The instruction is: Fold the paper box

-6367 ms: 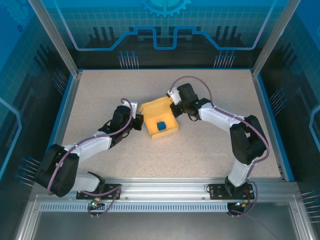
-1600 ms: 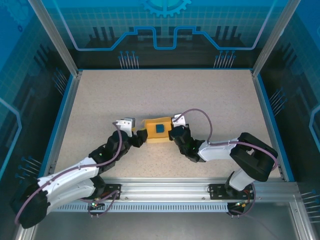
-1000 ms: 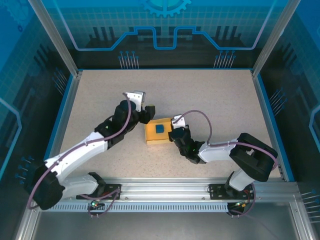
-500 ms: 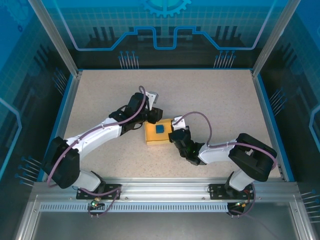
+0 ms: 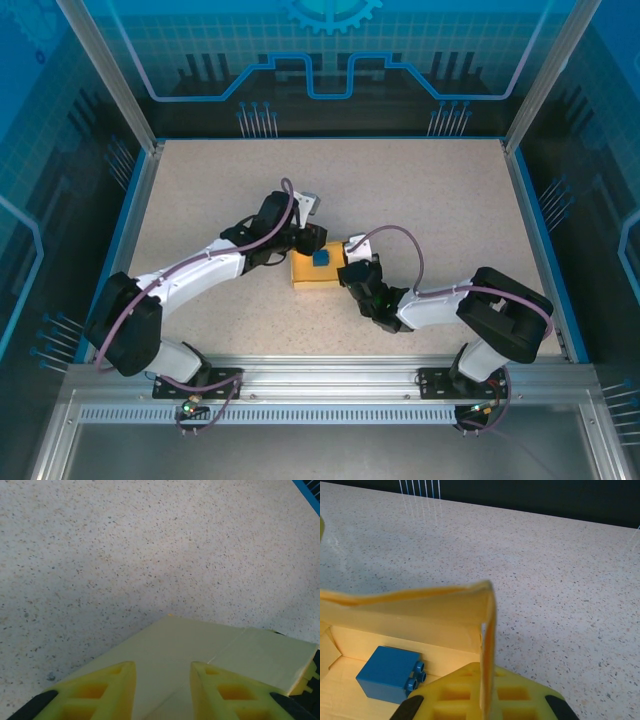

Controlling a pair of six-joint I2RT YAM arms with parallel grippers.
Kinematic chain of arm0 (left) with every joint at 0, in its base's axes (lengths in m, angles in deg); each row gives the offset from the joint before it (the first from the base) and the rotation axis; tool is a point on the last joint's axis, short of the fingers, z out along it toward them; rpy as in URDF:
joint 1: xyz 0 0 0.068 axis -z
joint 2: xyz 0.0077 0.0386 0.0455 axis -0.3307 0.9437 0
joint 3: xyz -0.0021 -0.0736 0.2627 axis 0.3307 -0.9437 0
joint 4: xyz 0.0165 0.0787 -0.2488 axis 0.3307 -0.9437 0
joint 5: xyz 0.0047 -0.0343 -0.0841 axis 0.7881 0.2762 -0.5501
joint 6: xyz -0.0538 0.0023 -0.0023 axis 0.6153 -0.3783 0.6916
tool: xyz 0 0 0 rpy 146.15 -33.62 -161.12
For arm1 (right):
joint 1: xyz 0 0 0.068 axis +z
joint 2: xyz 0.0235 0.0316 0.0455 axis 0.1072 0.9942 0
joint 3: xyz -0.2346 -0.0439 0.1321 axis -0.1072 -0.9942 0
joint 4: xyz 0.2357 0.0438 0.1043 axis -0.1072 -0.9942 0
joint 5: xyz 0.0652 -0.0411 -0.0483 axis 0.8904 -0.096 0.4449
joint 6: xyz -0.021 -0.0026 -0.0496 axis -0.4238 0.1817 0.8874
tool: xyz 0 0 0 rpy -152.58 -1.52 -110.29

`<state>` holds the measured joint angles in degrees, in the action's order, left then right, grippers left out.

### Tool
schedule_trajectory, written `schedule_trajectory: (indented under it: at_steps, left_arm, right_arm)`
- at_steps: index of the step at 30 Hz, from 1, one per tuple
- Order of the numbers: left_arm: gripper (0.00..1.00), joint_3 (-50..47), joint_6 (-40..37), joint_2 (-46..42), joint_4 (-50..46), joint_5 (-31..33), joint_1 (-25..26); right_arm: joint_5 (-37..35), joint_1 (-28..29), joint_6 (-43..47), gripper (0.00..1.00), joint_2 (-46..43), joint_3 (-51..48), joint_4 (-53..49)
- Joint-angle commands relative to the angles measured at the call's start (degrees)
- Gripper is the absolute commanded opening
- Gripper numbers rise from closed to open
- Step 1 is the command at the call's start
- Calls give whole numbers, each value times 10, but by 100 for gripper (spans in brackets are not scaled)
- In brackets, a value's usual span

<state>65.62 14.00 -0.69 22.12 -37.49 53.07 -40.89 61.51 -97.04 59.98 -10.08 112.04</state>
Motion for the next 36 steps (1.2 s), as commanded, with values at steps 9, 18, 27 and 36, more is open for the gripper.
schedule_trajectory:
  at_steps: [9,18,27,36]
  left_arm:
    - [34,-44,17,-1,11,-18,8]
    - [34,-58,21,-9,12,-15,10]
    - [34,-69,24,-5,18,-10,14]
    - [35,-74,28,5,27,-9,15]
  right_arm:
    - [-26,18,5,7,7,-17,-2]
    - [-33,25,7,13,-3,-26,-4]
    - [-38,38,6,22,-48,-42,-32]
    - [-45,81,-6,33,-178,-71,-170]
